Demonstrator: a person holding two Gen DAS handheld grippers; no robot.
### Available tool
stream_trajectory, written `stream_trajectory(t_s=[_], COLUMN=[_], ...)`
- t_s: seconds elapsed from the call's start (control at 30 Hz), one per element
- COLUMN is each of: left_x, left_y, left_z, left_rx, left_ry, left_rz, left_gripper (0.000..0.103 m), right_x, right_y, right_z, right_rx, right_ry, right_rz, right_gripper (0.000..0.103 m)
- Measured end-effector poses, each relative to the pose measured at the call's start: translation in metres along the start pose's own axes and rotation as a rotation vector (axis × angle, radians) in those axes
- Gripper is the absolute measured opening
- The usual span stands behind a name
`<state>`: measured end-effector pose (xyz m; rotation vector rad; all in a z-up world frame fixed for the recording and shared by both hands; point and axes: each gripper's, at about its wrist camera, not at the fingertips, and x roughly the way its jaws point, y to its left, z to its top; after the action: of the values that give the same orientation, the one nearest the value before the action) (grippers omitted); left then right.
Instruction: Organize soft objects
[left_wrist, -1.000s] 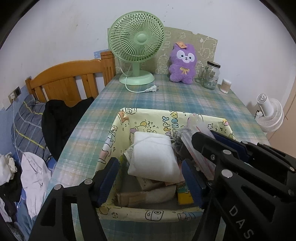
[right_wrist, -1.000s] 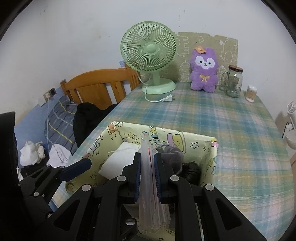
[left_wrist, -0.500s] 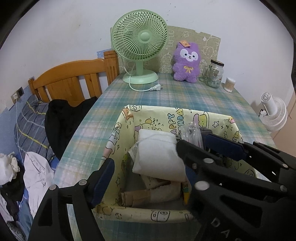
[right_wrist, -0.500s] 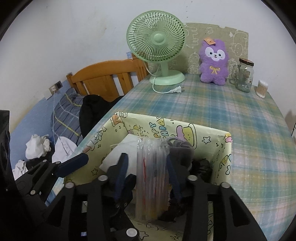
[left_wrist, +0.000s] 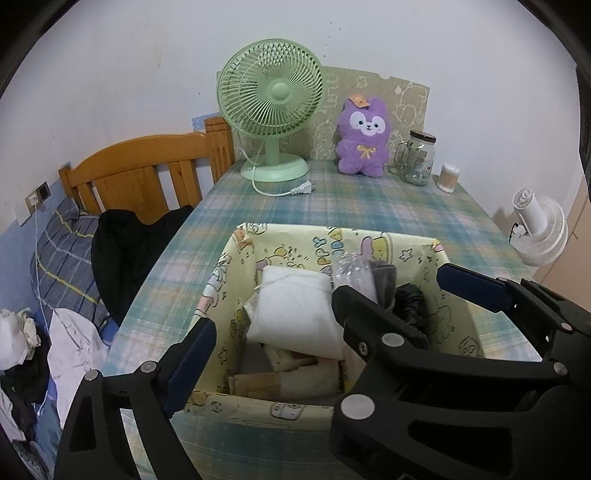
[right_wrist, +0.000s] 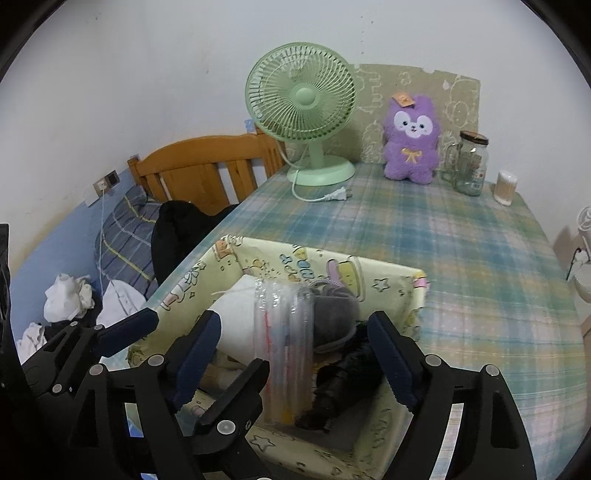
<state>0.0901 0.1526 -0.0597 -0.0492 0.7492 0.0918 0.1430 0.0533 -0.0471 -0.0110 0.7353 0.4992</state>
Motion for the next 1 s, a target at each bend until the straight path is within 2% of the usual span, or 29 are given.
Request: stream_trajectory(t_s=[0.1,0.23,0.4,0.5,0.73,1.0], left_x=[-0.005,-0.012,-0.019,-0.025,-0.041,-0.063], left_y=[-0.008,-0.022,-0.036,-0.045,-0.067,-0.09], left_z=[0.003,0.007,0.013,0.015,0.022,0.031], left_rx=[0.016,0.047,0.056,0.067,0.085,0.107], left_ry=[-0.021,-0.051,-0.069,-0.083,-0.12,-0.183], left_rz=[-0.009,-0.018,-0.036,-0.047,-0.07,-0.065], left_gripper=[0.095,0.095,0.095,0.096,0.099,0.103], right_x=[-0.01,-0.024,-0.04,-0.05,-0.077,-0.116], right_y=[-0.006,-0.015,-0.029,-0.038,-0.057,-0.087], right_z=[0.001,0.004,0.005,0.006,0.006,0.003], right_rx=[0.001,0.001,0.027,0.039,0.068,0.123], right_ry=[-0.031,-0.076,-0.089,-0.104,-0.135,-0.2], right_rz=[-0.041,-0.116,-0.13,-0.147,-0.164,-0.212], right_gripper=[0.085,0.09,0.091,0.096,0.097,0.099])
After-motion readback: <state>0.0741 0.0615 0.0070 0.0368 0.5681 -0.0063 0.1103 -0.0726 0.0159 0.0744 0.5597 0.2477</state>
